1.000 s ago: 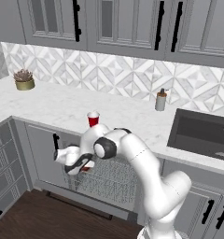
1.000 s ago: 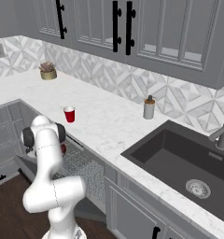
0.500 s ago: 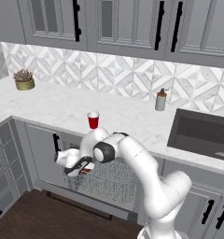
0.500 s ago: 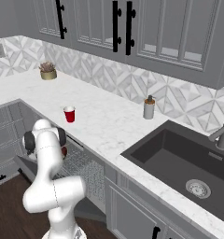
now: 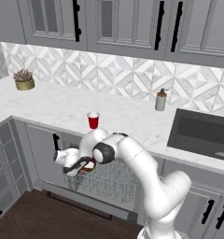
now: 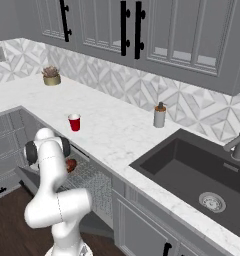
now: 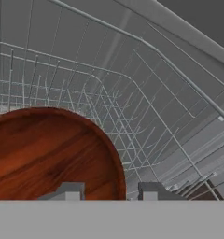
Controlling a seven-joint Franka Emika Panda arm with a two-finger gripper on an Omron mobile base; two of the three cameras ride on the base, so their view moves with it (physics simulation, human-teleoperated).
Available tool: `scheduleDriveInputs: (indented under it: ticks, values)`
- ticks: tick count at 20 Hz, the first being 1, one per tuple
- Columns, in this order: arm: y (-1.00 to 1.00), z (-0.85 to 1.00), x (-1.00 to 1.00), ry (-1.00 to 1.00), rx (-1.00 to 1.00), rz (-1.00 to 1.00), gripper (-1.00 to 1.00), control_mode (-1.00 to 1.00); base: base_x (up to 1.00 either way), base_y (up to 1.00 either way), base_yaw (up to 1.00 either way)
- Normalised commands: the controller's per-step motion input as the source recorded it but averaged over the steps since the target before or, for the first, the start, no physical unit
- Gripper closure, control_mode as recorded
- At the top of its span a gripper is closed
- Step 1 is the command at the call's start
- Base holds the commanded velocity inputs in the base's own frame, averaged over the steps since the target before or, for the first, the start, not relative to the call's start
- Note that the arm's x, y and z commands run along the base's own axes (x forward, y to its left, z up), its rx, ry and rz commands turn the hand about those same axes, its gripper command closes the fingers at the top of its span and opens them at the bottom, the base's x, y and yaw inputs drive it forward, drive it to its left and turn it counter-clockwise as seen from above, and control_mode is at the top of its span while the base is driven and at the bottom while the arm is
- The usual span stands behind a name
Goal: Pick up the cup and bowl from the counter, place them in the dishwasher, and close the dishwasher door.
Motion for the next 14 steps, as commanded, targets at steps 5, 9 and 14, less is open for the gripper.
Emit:
scheduleDriveInputs:
  ticks: [5,9,14]
  values:
    - [-0.05,0.1,0.0,0.0,0.0,0.0,-1.0,-1.0,0.0,0.0,0.0]
    - [0.0,0.58,-0.06,0.0,0.02,0.0,-1.0,-1.0,0.0,0.0,0.0]
    - [0.0,0.84,-0.35,0.0,0.01,0.01,-1.0,-1.0,0.0,0.0,0.0]
